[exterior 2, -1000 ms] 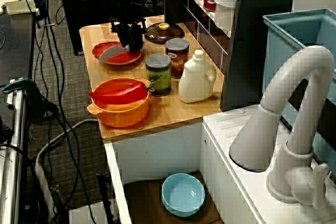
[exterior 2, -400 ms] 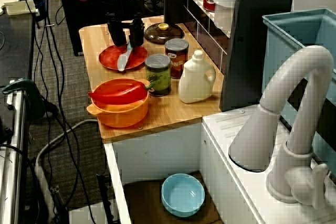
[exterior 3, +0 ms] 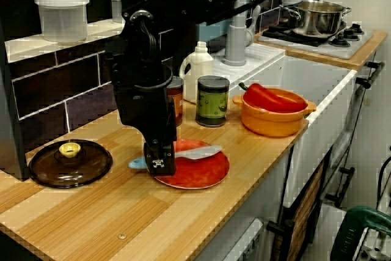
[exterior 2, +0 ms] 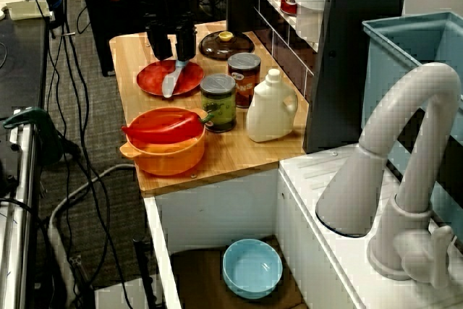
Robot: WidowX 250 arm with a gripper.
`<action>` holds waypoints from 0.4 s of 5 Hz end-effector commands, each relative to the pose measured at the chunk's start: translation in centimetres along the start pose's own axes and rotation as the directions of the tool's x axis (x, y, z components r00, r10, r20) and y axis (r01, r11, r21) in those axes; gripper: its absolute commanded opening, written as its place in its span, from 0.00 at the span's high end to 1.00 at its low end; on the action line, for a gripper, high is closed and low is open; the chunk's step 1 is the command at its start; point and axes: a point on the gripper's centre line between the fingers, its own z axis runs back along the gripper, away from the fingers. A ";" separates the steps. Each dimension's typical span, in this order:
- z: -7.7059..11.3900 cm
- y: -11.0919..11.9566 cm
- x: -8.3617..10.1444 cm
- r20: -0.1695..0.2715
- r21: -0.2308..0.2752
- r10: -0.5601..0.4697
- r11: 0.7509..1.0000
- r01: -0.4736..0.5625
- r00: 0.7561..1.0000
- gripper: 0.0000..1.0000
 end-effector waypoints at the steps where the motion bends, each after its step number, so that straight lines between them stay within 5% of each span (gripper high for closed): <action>1: 4.5 -2.0 -1.2 0.056 0.012 -0.077 0.997 0.076 0.995 0.00; 2: 4.6 -3.1 -2.0 0.030 0.024 -0.112 0.994 0.111 0.993 0.00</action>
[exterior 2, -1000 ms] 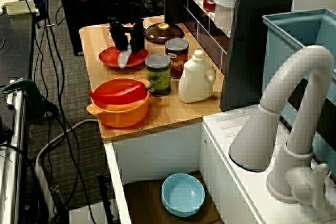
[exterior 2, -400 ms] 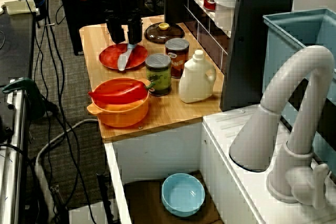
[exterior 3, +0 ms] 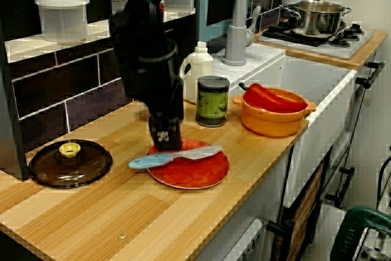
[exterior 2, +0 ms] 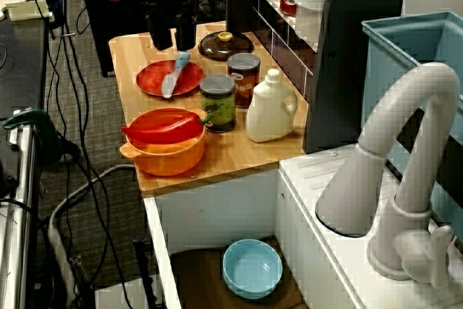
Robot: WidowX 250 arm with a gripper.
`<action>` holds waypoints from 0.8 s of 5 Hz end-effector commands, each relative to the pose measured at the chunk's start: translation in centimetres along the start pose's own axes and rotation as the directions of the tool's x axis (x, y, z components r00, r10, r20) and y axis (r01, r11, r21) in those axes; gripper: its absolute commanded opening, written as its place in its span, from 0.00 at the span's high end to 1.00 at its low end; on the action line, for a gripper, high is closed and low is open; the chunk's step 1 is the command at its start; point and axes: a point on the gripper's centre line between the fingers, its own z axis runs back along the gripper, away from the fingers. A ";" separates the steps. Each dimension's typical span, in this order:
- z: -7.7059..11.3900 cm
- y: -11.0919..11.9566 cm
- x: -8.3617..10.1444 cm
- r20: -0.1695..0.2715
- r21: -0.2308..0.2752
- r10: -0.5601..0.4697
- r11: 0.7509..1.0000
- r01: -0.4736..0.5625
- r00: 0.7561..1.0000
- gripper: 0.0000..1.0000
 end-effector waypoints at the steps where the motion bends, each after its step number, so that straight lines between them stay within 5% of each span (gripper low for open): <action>1: 2.1 -2.2 -0.9 0.061 0.030 -0.123 0.992 0.121 0.991 0.00; 2: 0.5 -2.7 -0.1 0.079 0.065 -0.220 0.974 0.215 0.972 0.00; 4: 0.2 -3.7 -0.5 0.031 0.076 -0.405 0.912 0.402 0.914 0.00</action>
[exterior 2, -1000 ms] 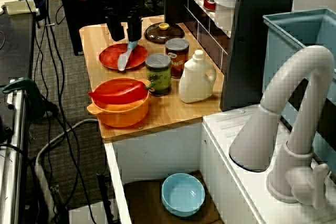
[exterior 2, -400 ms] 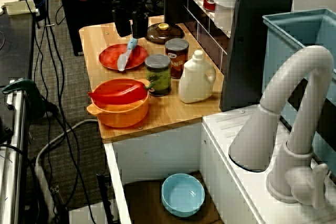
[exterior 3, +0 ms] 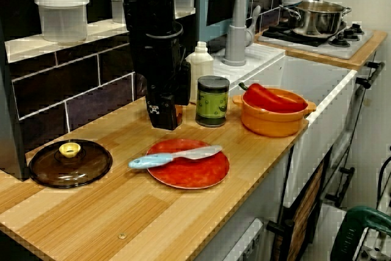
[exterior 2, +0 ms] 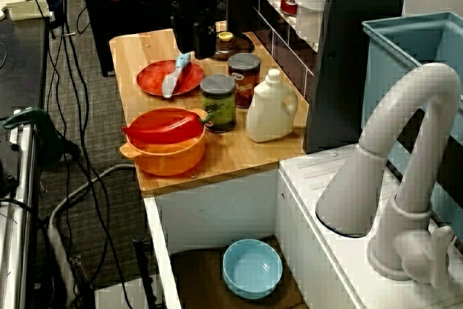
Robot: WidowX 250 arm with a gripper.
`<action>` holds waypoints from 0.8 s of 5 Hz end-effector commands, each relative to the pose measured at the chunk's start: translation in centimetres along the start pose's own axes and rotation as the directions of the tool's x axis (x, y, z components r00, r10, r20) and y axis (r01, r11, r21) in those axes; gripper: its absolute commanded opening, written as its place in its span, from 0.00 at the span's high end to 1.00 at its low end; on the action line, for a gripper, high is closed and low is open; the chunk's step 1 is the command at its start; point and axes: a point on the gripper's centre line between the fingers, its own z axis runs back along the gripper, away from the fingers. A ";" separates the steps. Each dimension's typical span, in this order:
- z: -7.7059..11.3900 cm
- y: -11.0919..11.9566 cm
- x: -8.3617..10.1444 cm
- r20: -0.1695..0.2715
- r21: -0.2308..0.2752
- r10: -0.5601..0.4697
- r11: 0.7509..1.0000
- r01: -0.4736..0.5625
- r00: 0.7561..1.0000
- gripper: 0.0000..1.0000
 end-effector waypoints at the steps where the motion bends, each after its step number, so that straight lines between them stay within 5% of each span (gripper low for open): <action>1: 1.4 0.6 -1.3 0.016 -0.004 -0.193 0.981 0.193 0.981 0.00; 2: 1.4 0.4 -2.1 -0.021 -0.008 -0.216 0.976 0.216 0.976 0.00; 4: 0.3 0.1 -3.2 0.008 0.057 -0.249 0.967 0.248 0.969 0.00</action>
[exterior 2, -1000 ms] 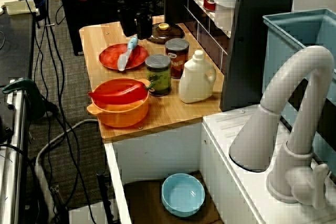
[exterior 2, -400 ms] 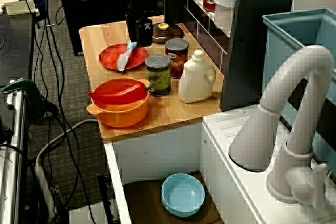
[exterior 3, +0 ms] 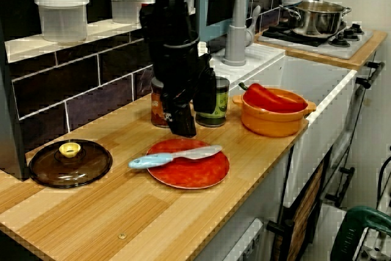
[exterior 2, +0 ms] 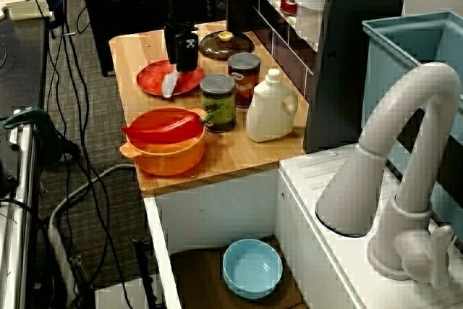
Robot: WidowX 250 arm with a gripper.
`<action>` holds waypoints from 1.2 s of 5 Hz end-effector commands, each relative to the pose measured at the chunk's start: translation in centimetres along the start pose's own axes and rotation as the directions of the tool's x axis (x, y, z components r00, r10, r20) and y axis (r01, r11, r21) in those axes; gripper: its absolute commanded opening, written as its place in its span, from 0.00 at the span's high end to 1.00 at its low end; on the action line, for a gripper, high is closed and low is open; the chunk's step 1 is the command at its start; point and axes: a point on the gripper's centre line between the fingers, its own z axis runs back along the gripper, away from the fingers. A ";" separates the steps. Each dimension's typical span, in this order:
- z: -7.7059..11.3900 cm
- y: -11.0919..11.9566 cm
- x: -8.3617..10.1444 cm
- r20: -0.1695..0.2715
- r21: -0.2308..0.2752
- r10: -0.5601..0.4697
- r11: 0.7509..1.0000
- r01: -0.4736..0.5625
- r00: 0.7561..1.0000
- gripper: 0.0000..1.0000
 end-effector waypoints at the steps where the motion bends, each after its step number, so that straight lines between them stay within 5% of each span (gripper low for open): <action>1: 0.1 -0.9 -0.8 0.157 0.206 -0.084 0.977 0.050 0.984 0.00; 4: 1.5 -1.2 -4.9 0.124 0.225 -0.161 0.966 0.131 0.979 0.00; 6: 1.1 0.3 -5.9 0.099 0.164 -0.125 0.980 0.108 0.987 0.00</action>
